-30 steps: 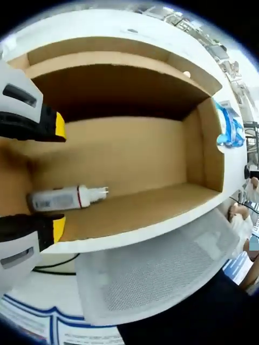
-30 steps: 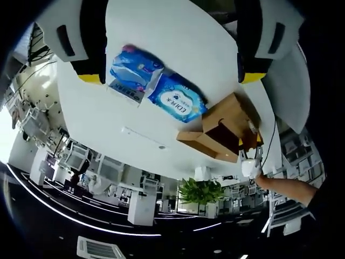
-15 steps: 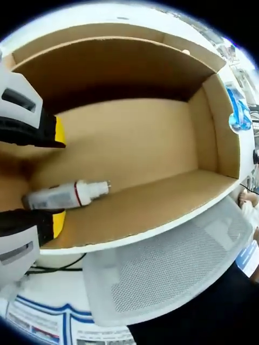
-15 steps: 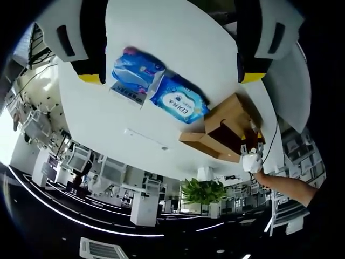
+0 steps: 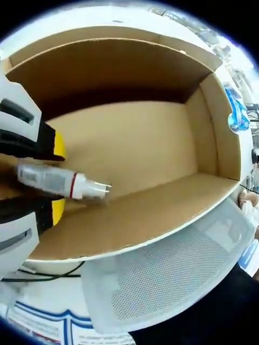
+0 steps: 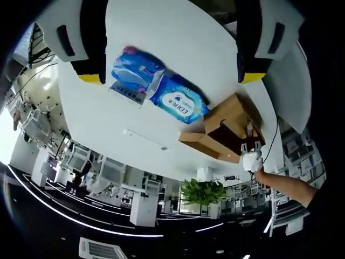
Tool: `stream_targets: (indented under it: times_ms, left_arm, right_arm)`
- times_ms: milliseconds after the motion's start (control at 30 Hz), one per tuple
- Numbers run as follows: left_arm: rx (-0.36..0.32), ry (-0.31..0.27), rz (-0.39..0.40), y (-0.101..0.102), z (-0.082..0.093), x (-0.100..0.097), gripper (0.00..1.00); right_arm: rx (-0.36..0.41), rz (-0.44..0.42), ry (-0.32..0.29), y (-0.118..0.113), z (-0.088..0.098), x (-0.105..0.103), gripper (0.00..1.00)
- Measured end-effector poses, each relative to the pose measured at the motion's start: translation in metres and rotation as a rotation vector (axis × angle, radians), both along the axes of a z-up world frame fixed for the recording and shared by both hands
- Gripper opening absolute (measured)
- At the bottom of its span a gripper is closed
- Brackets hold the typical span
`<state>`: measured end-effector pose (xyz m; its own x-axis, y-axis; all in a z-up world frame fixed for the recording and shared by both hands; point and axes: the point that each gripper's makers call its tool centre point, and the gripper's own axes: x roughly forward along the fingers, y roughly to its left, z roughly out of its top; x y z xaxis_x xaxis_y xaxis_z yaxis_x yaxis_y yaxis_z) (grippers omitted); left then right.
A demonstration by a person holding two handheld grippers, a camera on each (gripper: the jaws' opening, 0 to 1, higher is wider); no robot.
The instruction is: Operate the shoe box by opening the lid, removing the specified soft item, and placing it in the target area until the item is outside and the box remains undamaged.
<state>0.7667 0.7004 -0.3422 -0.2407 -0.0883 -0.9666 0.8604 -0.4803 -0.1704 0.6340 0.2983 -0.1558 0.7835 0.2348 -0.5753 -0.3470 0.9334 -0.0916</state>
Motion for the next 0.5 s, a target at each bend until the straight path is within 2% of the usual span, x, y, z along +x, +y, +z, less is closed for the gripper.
stream_targets:
  times_ms: [500]
  left_arm:
    - [-0.036,-0.015,0.041,-0.0003,-0.0063,-0.0002,0.21]
  right_arm:
    - [0.011,0.004,-0.011,0.0033,0.002,0.0019,0.96]
